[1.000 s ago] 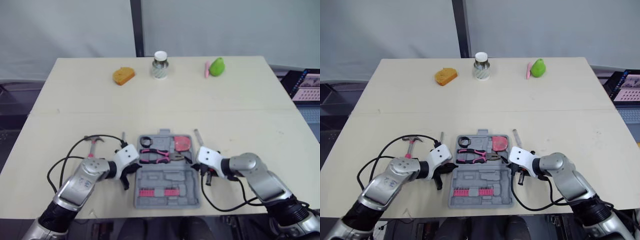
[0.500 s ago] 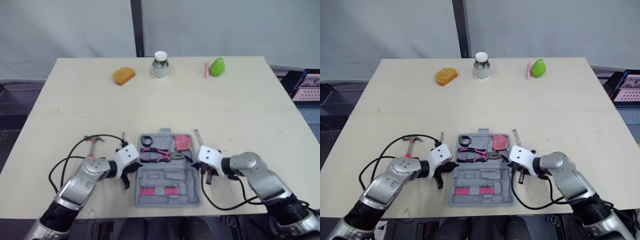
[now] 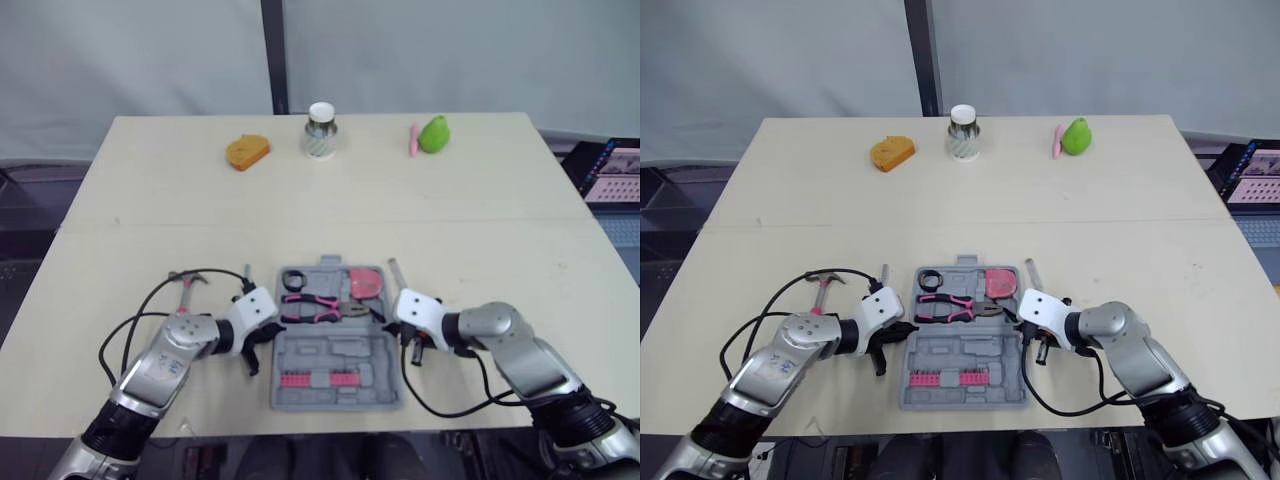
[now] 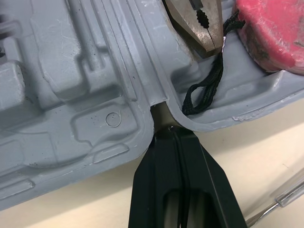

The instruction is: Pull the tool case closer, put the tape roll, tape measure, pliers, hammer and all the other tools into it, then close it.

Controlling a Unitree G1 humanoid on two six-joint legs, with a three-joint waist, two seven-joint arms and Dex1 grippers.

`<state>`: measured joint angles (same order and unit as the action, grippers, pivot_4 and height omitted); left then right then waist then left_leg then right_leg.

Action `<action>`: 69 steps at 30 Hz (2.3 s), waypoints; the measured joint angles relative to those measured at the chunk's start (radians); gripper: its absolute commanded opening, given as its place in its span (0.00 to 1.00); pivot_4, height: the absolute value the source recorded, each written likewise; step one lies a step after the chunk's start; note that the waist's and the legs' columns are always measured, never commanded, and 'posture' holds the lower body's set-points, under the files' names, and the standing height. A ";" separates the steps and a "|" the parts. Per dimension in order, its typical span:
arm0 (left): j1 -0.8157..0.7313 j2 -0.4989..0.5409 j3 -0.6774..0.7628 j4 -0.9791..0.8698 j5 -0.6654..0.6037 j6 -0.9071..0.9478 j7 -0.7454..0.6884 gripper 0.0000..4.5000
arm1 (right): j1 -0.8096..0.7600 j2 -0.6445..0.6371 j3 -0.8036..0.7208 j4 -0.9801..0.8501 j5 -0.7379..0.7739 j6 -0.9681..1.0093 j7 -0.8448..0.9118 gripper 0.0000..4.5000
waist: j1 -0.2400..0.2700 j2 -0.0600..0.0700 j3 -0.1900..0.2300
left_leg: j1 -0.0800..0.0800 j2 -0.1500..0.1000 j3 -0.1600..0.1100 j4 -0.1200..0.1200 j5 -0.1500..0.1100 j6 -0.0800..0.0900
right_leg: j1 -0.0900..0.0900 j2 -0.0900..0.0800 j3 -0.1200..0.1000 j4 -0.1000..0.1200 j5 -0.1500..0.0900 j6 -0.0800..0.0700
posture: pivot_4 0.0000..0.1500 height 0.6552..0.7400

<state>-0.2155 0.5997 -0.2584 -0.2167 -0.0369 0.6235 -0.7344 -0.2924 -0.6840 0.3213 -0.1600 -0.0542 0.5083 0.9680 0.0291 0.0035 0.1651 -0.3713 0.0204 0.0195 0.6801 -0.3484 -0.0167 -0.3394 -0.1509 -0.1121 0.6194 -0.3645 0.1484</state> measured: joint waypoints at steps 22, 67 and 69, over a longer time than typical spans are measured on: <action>-0.002 -0.011 0.001 0.011 0.007 -0.012 0.000 0.00 | -0.007 0.012 -0.005 0.013 -0.016 -0.006 -0.004 0.00 | 0.000 0.000 0.000 | 0.000 0.000 0.000 0.000 0.000 0.000 | 0.000 0.000 0.000 0.000 0.000 0.000 | 1.00 1.00; -0.009 0.020 0.004 0.011 0.004 -0.007 -0.022 0.00 | 0.009 -0.010 -0.012 0.014 0.002 -0.037 -0.004 0.00 | -0.004 0.000 0.000 | 0.000 0.000 0.000 -0.001 0.000 0.000 | 0.000 0.000 0.000 0.000 0.000 0.000 | 1.00 1.00; -0.009 0.021 0.004 0.011 0.003 -0.007 -0.023 0.00 | 0.009 -0.010 -0.012 0.017 0.002 -0.042 -0.004 0.00 | -0.004 0.000 0.000 | 0.000 0.000 0.000 -0.001 0.000 0.000 | -0.001 0.000 0.000 0.000 0.000 0.000 | 1.00 1.00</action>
<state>-0.2241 0.6210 -0.2540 -0.2060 -0.0336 0.6168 -0.7569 -0.2835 -0.6939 0.3093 -0.1429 -0.0519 0.4668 0.9645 0.0251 0.0035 0.1651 -0.3713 0.0202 0.0193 0.6794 -0.3484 -0.0167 -0.3399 -0.1509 -0.1122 0.6195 -0.3645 0.1484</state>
